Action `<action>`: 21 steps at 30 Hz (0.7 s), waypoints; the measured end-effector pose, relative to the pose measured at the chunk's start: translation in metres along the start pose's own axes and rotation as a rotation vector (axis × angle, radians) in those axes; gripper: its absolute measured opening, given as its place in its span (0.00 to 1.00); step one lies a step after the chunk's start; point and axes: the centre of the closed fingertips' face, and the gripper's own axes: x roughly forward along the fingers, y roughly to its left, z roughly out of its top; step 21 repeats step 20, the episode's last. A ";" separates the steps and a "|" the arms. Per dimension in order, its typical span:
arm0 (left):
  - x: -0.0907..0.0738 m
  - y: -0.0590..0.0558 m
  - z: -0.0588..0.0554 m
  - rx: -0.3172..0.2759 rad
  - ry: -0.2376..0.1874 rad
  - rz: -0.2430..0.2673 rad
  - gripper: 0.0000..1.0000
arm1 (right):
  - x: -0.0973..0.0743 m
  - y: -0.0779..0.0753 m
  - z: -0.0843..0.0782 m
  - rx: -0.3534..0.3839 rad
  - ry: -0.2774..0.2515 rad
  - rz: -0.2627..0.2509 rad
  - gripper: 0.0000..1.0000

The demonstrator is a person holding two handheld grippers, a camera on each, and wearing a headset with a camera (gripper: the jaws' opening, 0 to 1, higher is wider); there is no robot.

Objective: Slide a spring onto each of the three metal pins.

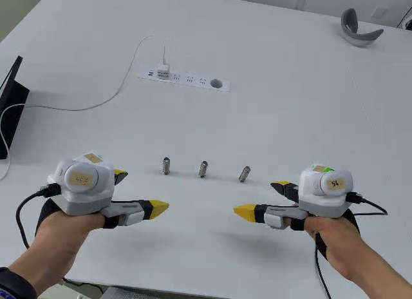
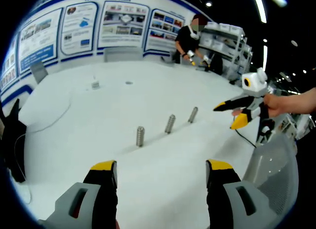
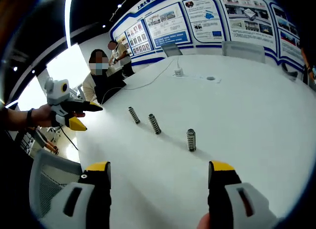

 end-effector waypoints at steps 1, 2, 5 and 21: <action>0.000 0.000 0.000 -0.002 0.000 0.001 0.75 | -0.001 0.001 -0.001 0.003 -0.002 -0.001 0.83; -0.001 0.000 -0.001 -0.003 0.001 0.004 0.75 | -0.001 0.002 -0.002 0.003 -0.001 -0.002 0.83; -0.002 0.000 -0.002 -0.014 -0.005 0.008 0.75 | -0.002 0.004 -0.005 -0.008 0.006 -0.004 0.85; -0.008 0.003 -0.008 -0.039 -0.009 0.023 0.76 | -0.001 0.013 -0.011 -0.019 0.019 0.007 0.86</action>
